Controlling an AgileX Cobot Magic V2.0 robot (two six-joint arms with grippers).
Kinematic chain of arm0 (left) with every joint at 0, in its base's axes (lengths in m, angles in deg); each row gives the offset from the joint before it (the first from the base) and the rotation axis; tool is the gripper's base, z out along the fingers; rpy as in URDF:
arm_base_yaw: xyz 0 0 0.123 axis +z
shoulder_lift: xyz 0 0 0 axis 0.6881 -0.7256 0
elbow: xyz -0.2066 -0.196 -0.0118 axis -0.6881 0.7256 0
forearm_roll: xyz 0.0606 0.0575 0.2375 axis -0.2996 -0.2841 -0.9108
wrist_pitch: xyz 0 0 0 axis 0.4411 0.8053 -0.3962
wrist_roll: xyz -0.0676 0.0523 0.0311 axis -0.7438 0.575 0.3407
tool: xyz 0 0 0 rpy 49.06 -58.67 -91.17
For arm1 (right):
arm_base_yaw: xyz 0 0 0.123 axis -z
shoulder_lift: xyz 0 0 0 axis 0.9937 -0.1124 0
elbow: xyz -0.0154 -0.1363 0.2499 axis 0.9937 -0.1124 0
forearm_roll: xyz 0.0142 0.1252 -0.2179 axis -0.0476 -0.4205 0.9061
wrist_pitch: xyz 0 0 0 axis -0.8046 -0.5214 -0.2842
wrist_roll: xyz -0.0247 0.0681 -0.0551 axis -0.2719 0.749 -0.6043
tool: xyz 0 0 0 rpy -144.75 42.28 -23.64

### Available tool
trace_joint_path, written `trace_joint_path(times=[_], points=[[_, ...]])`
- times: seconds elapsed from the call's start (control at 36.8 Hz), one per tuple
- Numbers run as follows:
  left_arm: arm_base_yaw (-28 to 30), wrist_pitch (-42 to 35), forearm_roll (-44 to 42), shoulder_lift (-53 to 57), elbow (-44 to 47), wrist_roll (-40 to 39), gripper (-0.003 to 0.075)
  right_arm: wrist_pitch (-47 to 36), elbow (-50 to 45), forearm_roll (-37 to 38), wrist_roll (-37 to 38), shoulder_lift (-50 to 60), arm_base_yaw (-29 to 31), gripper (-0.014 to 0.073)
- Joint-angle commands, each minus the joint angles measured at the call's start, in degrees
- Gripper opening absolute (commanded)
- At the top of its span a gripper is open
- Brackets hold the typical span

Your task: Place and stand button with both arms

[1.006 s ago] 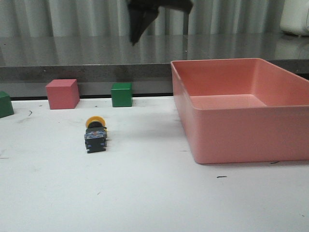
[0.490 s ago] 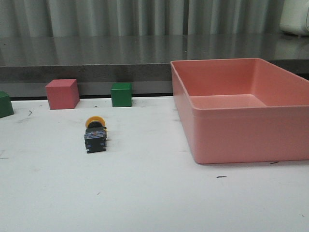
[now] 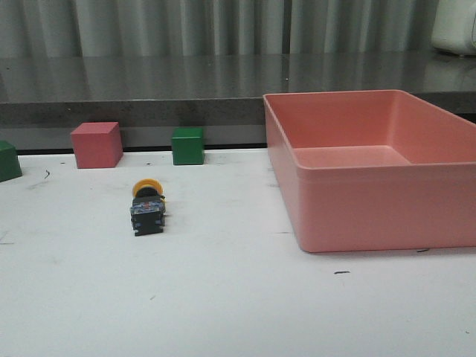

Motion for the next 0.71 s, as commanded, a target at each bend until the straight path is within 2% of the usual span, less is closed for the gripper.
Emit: trace_joint_path(times=[0.0, 0.16, 0.35, 0.49, 0.6, 0.68], points=[[0.1, -4.6, -0.1, -0.8, -2.2, -0.1, 0.0661, -7.2, -1.5, 1.2, -0.6, 4.7, 0.2, -0.0066], [0.1, -4.6, -0.1, -0.8, -2.2, -0.1, 0.0661, -8.6, -2.8, 1.2, -0.6, 9.5, 0.2, -0.0068], [0.1, -4.8, -0.1, -0.8, -2.2, -0.1, 0.0661, -8.6, -2.8, 1.2, -0.6, 9.7, 0.2, -0.0068], [0.1, -3.1, 3.0, -3.8, -2.8, -0.1, 0.0661, -8.6, -2.8, 1.2, -0.6, 9.7, 0.2, -0.0068], [-1.8, 4.1, 2.9, -10.9, -9.0, 2.2, 0.0661, -8.6, -2.8, 1.2, -0.6, 9.7, 0.2, -0.0068], [-5.7, 10.5, 2.9, -18.7, -16.2, 3.4, 0.0661, -8.6, -2.8, 1.2, -0.6, 9.7, 0.2, -0.0068]])
